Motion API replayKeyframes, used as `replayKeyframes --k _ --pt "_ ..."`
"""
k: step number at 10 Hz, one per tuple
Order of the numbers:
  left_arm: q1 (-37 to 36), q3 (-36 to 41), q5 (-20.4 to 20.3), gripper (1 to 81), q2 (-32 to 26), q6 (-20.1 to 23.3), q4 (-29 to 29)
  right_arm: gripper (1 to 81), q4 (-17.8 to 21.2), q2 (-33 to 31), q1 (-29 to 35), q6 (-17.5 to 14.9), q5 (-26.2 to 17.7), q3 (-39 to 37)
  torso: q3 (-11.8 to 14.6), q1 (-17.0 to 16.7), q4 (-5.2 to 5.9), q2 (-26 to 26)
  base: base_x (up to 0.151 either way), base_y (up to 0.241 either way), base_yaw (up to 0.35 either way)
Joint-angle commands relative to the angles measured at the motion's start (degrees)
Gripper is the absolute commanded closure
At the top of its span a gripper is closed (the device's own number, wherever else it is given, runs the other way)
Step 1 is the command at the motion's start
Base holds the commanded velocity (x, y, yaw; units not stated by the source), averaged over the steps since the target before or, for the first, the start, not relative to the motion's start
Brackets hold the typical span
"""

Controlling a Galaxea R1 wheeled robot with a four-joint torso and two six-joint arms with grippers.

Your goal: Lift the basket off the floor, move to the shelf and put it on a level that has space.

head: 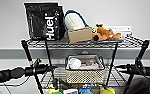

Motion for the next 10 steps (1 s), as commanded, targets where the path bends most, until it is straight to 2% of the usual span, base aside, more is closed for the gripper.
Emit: replayKeyframes --k 1,3,5,8,10 --pt "-6.5 3.5 11.4 1.0 -5.3 -6.7 -2.7 1.0 0.0 -3.7 7.2 4.6 -8.8 4.3 0.0 0.0 0.00 0.0 0.000 0.000 0.000" --pt "-4.3 7.3 11.7 1.0 -10.1 -7.8 -2.7 1.0 0.1 -6.2 3.5 5.9 -9.4 5.7 0.0 0.0 0.00 0.0 0.000 0.000 0.000" --pt "-1.4 9.6 11.7 1.0 -12.9 -7.8 -1.9 1.0 0.1 -6.9 -1.2 5.9 -8.9 6.8 0.0 0.0 0.00 0.0 0.000 0.000 0.000" --pt "6.3 10.0 10.4 1.0 -13.5 -7.8 1.3 1.0 -0.7 -7.3 -10.1 5.9 -7.2 6.6 0.1 -0.1 0.00 -0.1 0.000 0.000 0.000" --pt "14.0 9.6 6.4 1.0 -12.9 -7.8 5.5 1.0 -2.8 -6.2 -17.1 5.8 -6.4 5.2 0.1 -0.1 0.00 -0.1 0.000 0.000 0.000"
